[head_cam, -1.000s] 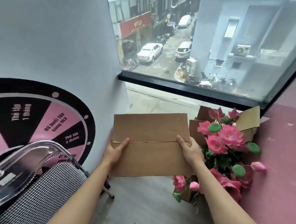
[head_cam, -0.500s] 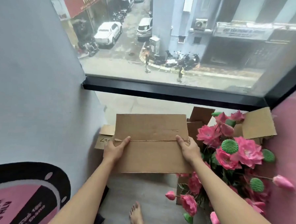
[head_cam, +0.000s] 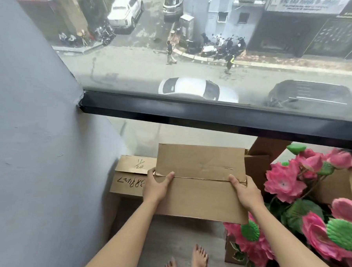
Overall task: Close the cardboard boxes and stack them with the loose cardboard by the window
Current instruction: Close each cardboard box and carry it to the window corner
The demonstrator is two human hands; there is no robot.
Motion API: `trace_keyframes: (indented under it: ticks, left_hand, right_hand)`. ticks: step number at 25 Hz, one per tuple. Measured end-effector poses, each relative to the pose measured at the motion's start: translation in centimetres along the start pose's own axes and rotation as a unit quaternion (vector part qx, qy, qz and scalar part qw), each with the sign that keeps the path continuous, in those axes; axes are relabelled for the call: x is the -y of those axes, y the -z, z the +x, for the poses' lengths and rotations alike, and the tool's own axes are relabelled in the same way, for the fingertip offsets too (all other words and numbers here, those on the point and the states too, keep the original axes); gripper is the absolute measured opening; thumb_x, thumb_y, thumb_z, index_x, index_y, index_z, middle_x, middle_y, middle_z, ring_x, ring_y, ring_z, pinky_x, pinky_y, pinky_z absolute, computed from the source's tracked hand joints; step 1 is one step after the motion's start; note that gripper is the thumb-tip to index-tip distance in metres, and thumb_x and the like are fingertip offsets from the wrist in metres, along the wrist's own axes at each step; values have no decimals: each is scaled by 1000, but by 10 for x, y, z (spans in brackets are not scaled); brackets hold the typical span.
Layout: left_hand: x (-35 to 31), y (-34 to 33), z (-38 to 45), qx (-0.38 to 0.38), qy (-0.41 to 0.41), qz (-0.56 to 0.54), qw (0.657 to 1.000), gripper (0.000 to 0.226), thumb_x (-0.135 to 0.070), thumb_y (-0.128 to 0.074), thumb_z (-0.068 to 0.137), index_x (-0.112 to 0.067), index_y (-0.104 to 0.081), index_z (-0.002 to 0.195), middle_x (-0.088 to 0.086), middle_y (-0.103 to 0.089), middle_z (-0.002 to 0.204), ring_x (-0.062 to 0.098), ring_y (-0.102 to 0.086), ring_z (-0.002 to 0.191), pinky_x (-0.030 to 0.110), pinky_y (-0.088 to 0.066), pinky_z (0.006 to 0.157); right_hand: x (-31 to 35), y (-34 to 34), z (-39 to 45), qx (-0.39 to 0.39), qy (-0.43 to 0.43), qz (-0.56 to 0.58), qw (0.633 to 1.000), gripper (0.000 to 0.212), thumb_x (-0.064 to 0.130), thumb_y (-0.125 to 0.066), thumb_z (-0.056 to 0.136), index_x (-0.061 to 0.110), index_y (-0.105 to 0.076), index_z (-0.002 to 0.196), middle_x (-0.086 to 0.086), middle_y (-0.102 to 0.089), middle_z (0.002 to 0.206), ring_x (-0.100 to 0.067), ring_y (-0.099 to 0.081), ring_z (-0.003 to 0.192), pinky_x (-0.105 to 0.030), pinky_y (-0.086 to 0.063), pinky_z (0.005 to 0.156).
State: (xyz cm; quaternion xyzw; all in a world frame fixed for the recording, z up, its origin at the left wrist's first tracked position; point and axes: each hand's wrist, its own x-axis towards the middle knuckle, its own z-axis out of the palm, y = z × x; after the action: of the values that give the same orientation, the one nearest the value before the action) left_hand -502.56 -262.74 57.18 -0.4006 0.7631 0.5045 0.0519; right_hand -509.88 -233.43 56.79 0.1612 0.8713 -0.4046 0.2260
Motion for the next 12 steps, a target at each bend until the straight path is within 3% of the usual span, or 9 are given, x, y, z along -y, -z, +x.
trace_keyframes:
  ticks: [5,9,12]
  left_hand:
    - [33,-44,65,45,34,12,998,87,-64,-76,75,-25,-42,145,-3,-57,138,22,-54,127,35,-42,104]
    - [62,-67,115,60,47,29,997,82,-60,-78,76,-26,-44,143,-5,-58,137,20,-54,127,29,-41,98]
    - [88,-86,153,78,56,43,994,83,-56,-79,77,-22,-45,146,1,-55,141,21,-51,131,33,-40,107]
  right_hand:
    - [-26,-32,70,5,-26,-19,999,91,89,-48,70,26,-51,136,-5,-65,128,-35,-57,118,-47,-47,97]
    - [-45,-66,118,20,-32,-24,999,82,87,-51,72,29,-55,130,-3,-67,124,-35,-56,119,-49,-45,99]
    - [-66,-96,151,14,-36,-21,999,75,84,-53,75,29,-57,126,-1,-67,121,-33,-57,118,-45,-46,96]
